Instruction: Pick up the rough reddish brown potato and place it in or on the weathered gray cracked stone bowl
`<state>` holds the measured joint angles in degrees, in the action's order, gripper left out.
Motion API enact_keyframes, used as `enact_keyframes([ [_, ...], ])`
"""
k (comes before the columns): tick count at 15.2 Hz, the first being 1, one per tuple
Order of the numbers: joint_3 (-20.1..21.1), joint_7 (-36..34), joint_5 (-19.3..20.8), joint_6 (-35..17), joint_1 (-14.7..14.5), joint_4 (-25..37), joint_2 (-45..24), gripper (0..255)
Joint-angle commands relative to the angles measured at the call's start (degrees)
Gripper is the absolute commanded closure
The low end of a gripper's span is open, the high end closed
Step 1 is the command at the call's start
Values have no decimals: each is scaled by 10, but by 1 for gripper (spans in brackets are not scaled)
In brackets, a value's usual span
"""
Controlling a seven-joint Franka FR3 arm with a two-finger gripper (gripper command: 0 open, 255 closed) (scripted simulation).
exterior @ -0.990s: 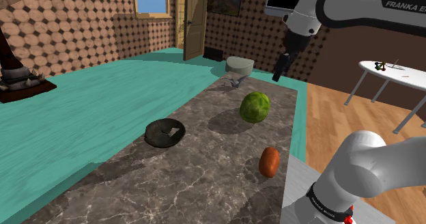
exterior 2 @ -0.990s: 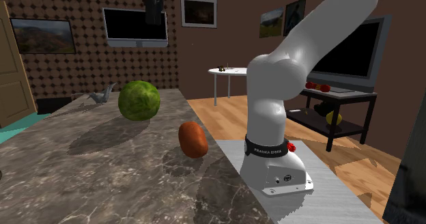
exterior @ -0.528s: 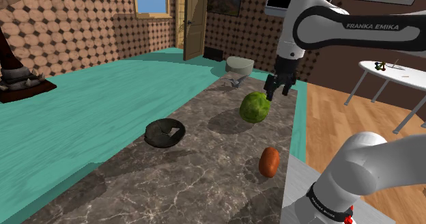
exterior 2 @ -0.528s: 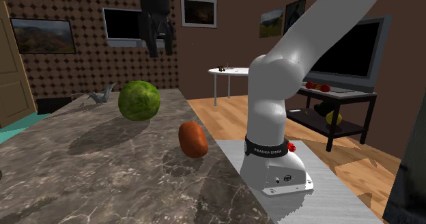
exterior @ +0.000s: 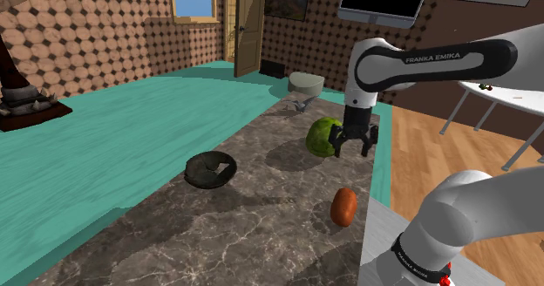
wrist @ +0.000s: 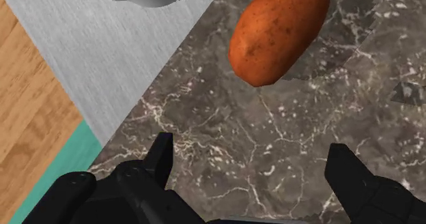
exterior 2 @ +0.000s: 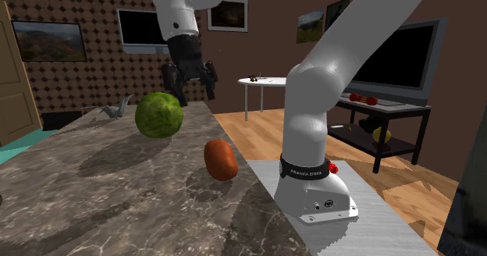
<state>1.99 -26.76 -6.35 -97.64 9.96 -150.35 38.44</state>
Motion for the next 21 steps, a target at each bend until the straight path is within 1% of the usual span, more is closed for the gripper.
enact_keyframes([
  [1, 3, -47, -27, -16, 10, -27, -15, 0],
  [6, 9, -143, -100, -58, 26, -94, -44, 0],
  [14, 22, -139, -121, -120, 12, -146, -53, 0],
  [21, 22, -139, -121, -120, 12, -145, -53, 0],
])
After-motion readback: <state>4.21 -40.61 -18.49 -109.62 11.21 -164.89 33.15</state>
